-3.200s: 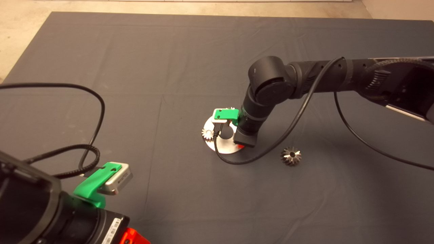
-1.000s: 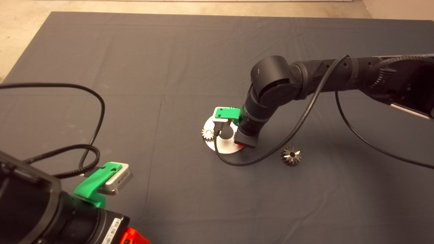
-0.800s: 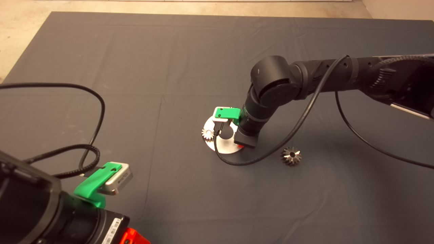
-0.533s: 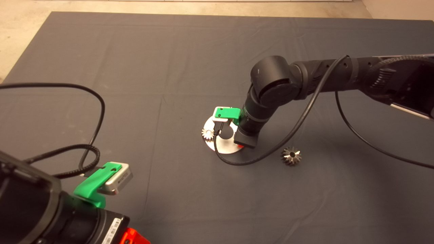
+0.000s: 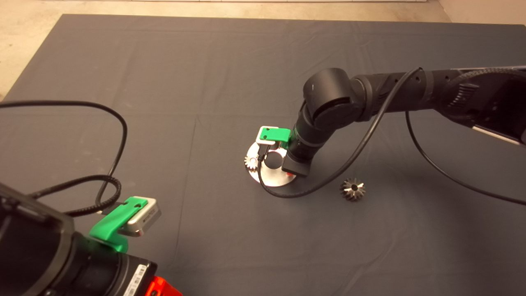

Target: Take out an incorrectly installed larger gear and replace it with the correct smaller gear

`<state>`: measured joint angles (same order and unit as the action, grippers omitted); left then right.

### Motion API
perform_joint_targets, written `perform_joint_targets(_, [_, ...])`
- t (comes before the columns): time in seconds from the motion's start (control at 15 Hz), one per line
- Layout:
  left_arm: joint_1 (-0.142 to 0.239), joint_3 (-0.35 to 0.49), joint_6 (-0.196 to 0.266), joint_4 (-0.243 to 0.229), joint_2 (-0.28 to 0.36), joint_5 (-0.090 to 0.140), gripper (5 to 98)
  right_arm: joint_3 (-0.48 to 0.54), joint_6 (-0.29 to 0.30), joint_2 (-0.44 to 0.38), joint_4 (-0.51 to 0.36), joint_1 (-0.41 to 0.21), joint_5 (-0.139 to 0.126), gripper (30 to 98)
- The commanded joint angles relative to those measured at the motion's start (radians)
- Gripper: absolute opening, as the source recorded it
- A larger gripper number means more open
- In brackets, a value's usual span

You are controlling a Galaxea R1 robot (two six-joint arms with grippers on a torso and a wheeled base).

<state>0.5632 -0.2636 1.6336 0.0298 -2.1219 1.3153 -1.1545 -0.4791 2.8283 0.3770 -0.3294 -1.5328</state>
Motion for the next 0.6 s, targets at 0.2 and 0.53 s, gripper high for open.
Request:
perform_joint_targets(0.2, [0.008,0.015,-0.003,-0.014,0.003,0.001,90.9,0.017,-0.044,0.005,0.043,-0.005,-0.125,42.1])
perform_joint_targets(0.53, [0.008,0.015,-0.003,-0.014,0.003,0.001,90.9,0.049,-0.067,-0.006,0.045,0.007,-0.125,42.1])
